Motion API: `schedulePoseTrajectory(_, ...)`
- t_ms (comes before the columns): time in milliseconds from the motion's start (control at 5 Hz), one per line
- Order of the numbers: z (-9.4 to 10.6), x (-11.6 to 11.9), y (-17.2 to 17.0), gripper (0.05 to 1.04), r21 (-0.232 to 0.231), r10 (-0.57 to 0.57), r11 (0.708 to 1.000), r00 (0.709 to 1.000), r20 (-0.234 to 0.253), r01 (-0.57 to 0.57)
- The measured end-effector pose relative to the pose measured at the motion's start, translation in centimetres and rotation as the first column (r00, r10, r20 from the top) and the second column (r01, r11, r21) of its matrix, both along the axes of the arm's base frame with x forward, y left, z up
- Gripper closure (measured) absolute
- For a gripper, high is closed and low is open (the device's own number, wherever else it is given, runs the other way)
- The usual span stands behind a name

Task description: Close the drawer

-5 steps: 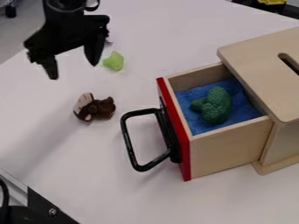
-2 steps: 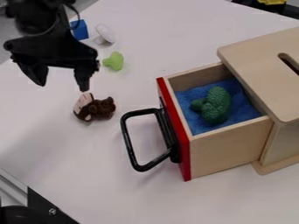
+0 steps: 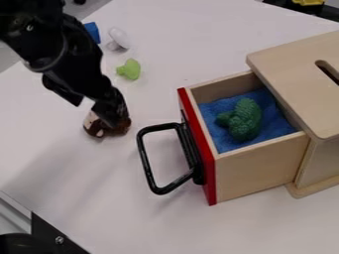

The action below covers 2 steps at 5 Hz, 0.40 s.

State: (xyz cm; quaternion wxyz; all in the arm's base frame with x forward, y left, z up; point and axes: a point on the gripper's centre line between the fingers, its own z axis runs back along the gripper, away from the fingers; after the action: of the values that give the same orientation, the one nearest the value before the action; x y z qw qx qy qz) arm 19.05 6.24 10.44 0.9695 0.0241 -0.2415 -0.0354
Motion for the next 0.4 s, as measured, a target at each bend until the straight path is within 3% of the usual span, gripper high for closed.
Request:
schedulePoseTrajectory(200,-0.7,0.0,-0.7,0.085,0.022,-0.08,0.996,0.995,-0.051,0.081)
schedulePoseTrajectory(400,-1.8,0.8,-2.4,0.085,0.076,-0.162,0.982,0.978,-0.131,0.173)
